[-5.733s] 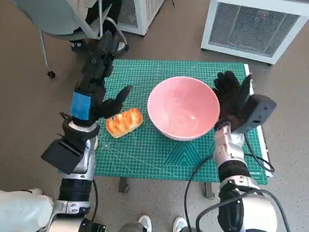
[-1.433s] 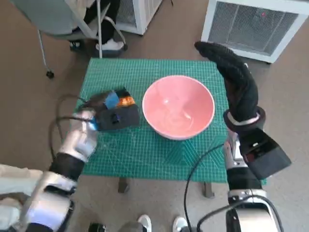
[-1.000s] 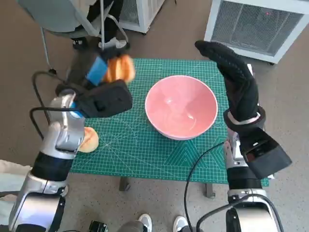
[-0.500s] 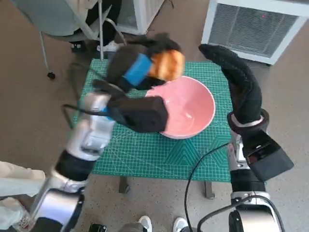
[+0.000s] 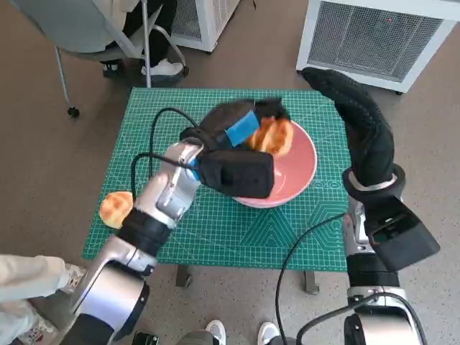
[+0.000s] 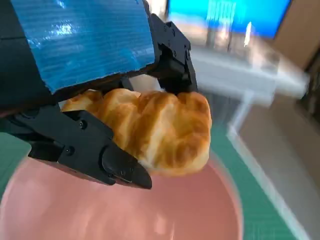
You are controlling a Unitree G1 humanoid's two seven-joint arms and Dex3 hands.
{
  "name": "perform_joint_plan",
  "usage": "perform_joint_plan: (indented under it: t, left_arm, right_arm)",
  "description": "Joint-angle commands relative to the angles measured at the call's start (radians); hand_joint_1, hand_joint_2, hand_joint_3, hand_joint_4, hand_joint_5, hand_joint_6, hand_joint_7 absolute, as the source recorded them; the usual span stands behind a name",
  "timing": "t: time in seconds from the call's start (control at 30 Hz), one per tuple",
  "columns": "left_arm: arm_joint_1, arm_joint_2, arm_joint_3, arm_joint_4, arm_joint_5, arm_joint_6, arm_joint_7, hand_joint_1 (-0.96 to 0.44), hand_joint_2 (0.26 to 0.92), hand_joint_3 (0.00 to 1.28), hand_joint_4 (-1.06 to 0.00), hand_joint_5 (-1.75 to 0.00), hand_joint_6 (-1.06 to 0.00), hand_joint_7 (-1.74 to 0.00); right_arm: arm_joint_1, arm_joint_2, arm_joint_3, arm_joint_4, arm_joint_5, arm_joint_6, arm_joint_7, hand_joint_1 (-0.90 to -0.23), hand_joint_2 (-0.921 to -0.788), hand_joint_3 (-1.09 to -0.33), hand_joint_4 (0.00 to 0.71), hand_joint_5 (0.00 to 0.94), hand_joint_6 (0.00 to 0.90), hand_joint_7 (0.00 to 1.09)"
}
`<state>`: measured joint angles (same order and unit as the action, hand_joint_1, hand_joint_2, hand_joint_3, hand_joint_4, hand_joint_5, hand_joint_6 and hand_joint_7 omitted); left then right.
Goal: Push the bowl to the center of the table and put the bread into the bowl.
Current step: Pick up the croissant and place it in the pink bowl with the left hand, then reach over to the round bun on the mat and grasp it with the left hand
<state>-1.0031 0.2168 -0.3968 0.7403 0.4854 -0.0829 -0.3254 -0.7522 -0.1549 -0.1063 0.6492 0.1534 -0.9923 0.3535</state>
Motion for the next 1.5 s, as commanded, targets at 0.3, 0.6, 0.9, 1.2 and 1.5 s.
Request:
perform_joint_plan:
  t: [0.3, 0.6, 0.9, 1.2, 1.5]
  left_arm:
    - [-0.027, 0.050, -0.012, -0.009, -0.020, 0.006, -0.193, -0.31, 0.830, 0.08, 0.00, -0.01, 0.00, -0.15]
    - [0.046, 0.136, 0.045, -0.170, -0.087, -0.031, -0.252, -0.39, 0.834, 0.05, 0.00, 0.00, 0.00, -0.01]
    - [0.178, 0.293, 0.203, -0.470, -0.269, -0.022, -0.400, -0.32, 0.840, 0.03, 0.00, 0.00, -0.04, -0.02]
    - [0.407, 0.549, 0.427, -0.765, -0.391, 0.001, -0.504, -0.23, 0.834, 0.01, 0.00, 0.00, -0.13, -0.06]
    - [0.653, 0.754, 0.617, -0.871, -0.397, 0.043, -0.550, -0.22, 0.809, 0.00, 0.00, 0.00, -0.15, -0.06]
  right_arm:
    - [0.024, -0.001, -0.010, 0.006, 0.005, 0.006, -0.019, -0.618, -0.921, -0.762, 0.315, 0.039, -0.001, 0.72]
    - [0.034, 0.012, -0.002, -0.011, 0.003, 0.008, -0.026, -0.616, -0.921, -0.767, 0.319, 0.041, -0.001, 0.73]
    - [0.045, 0.015, 0.003, -0.021, 0.004, 0.007, -0.021, -0.617, -0.921, -0.768, 0.319, 0.041, -0.001, 0.73]
    - [0.046, 0.008, 0.004, -0.038, -0.001, 0.015, -0.025, -0.603, -0.921, -0.770, 0.318, 0.041, -0.001, 0.71]
    - [0.050, 0.006, 0.007, -0.046, 0.005, 0.020, -0.019, -0.615, -0.921, -0.777, 0.317, 0.040, -0.001, 0.71]
